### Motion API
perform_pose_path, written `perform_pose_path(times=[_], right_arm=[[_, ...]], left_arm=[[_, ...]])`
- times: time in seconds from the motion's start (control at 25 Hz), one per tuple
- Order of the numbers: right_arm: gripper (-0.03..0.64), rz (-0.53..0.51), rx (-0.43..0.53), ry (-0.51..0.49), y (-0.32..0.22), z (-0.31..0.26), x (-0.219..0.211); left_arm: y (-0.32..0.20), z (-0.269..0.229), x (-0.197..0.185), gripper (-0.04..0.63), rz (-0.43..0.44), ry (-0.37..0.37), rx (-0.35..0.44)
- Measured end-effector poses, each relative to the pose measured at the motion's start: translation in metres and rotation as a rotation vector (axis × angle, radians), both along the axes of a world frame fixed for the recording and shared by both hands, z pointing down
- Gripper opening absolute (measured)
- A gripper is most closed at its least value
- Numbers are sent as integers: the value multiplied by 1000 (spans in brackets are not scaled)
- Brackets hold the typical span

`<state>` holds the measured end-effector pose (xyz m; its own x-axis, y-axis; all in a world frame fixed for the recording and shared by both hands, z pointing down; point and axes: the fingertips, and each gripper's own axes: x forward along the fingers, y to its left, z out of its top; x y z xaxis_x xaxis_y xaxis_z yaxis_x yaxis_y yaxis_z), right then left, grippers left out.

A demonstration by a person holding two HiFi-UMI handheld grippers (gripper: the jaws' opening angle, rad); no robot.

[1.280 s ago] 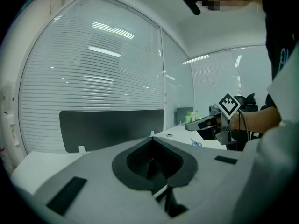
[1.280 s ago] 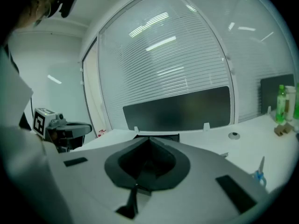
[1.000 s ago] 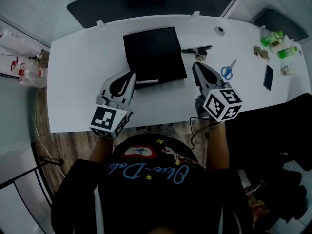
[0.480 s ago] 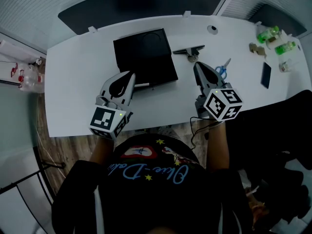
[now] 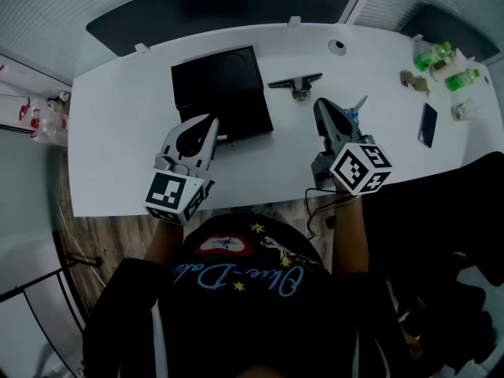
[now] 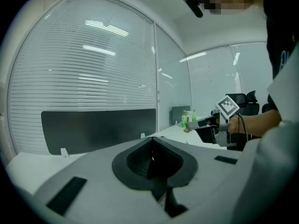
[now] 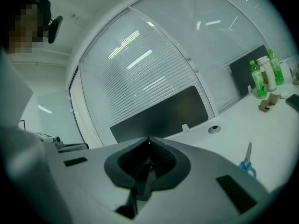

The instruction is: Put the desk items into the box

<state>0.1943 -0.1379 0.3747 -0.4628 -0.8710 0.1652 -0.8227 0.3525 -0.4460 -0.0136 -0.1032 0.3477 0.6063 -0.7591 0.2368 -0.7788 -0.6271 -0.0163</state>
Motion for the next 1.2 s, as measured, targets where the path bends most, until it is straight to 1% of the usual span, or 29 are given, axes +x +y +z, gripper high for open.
perform_pose_path(times=[0.12,0.24,0.44,0.52,0.56,0.68,0.96,1.04,1.2], right_arm=[[11,23,4,-56,-1,1,16],[11,28,-7,-119,-2,4,26],[12,24,-24,-213,-2,14,29],[51,24,-35,-230,-5,17,27],[57,23,-42,-231,-6,20,26],[60,27,-65,-255,-11,26,25],[74,88,-133,-360,-30,46,43],[78,104,-148,-370,-35,51,46],[78,141,-158,-358,-43,58,51]], left_arm=[[4,1,9,9,-8,16,3],[9,5,16,9,-16,8,-1],[15,11,19,9,-27,-11,-6],[13,10,17,9,-34,-13,-1],[12,8,16,9,-40,-14,-2],[5,7,18,9,-38,-17,-2],[-23,9,30,9,-11,-29,6],[-30,10,33,9,2,-34,5],[-38,14,34,9,7,-34,-2]])
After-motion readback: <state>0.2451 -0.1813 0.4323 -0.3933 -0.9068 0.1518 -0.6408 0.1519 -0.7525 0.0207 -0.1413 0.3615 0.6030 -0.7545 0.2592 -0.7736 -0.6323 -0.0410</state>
